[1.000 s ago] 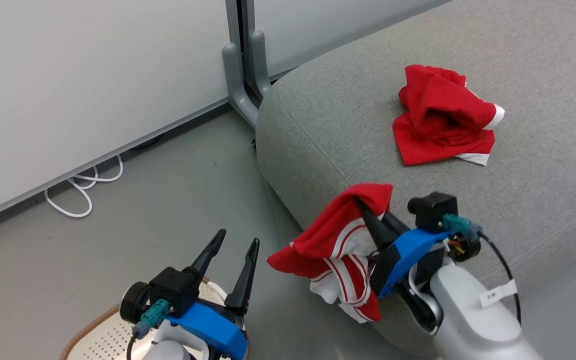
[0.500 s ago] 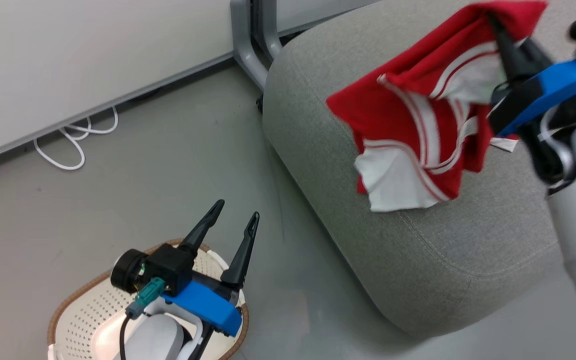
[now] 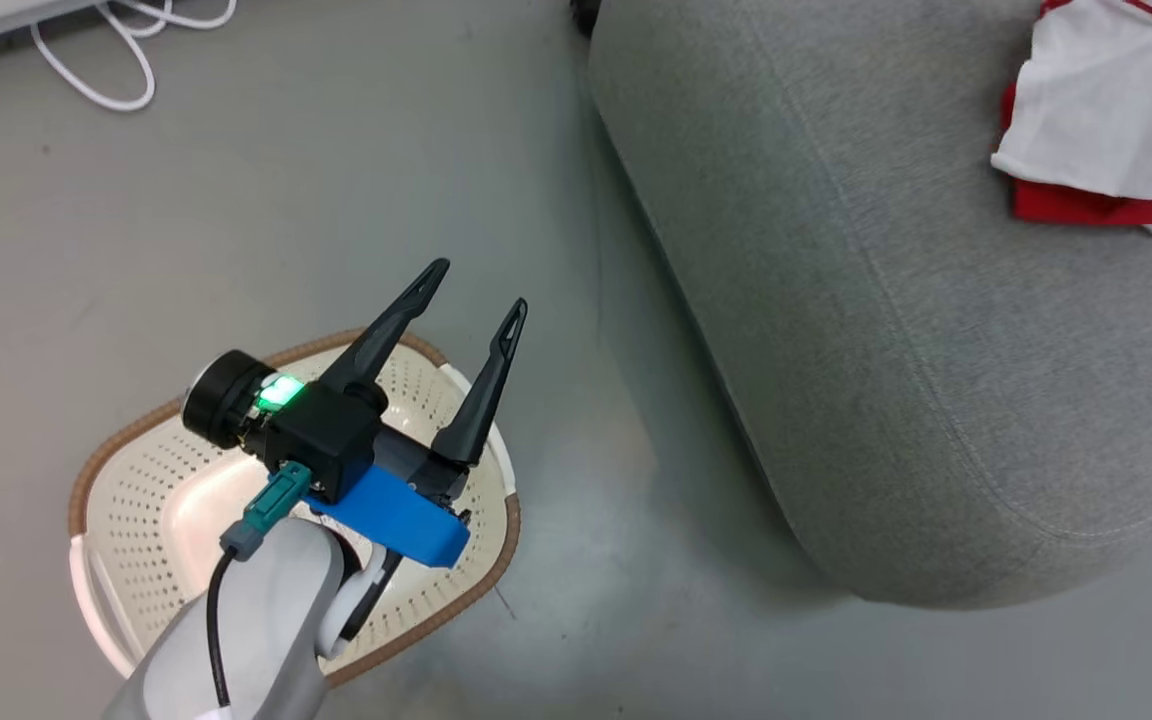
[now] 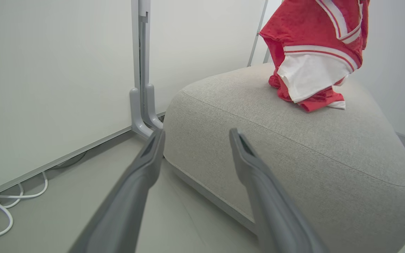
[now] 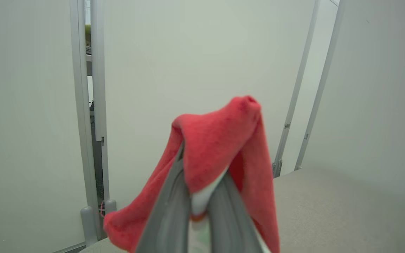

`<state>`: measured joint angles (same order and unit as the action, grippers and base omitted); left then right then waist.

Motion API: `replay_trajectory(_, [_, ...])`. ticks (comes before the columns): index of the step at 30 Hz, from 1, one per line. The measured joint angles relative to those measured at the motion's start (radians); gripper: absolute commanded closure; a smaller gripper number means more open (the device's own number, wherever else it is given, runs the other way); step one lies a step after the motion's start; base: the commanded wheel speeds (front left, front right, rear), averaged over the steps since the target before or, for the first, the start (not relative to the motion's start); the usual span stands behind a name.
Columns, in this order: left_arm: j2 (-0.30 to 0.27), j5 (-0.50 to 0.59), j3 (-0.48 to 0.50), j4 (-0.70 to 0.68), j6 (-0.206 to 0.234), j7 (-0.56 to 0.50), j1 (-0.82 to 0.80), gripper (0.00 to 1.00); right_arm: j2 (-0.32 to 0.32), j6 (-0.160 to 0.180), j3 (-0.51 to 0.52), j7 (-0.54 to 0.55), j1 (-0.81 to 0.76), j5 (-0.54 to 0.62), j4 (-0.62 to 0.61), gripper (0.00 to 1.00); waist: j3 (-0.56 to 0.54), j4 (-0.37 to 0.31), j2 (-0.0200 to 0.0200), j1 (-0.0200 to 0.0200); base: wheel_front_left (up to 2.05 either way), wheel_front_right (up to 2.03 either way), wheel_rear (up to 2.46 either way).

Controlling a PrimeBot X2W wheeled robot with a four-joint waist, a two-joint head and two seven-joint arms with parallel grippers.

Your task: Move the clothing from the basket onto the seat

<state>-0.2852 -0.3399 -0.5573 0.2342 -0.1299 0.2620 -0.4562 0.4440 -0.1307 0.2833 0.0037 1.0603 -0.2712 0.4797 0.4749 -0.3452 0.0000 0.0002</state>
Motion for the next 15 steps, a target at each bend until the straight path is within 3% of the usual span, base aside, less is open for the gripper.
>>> replay_trajectory(5, [-0.029,0.018,-0.024,-0.033,0.0,0.0,-0.042,0.0,0.001,0.0,0.095,-0.041,-0.023,0.029,0.076,1.0,0.093,0.039,0.0,0.0,0.0,0.0,0.0])
replay_trajectory(15, [-0.047,0.046,-0.03,-0.066,0.0,0.0,-0.087,0.0,-0.068,0.0,0.191,-0.14,-0.075,0.067,0.29,1.0,0.233,0.098,0.0,0.0,0.0,0.0,0.0])
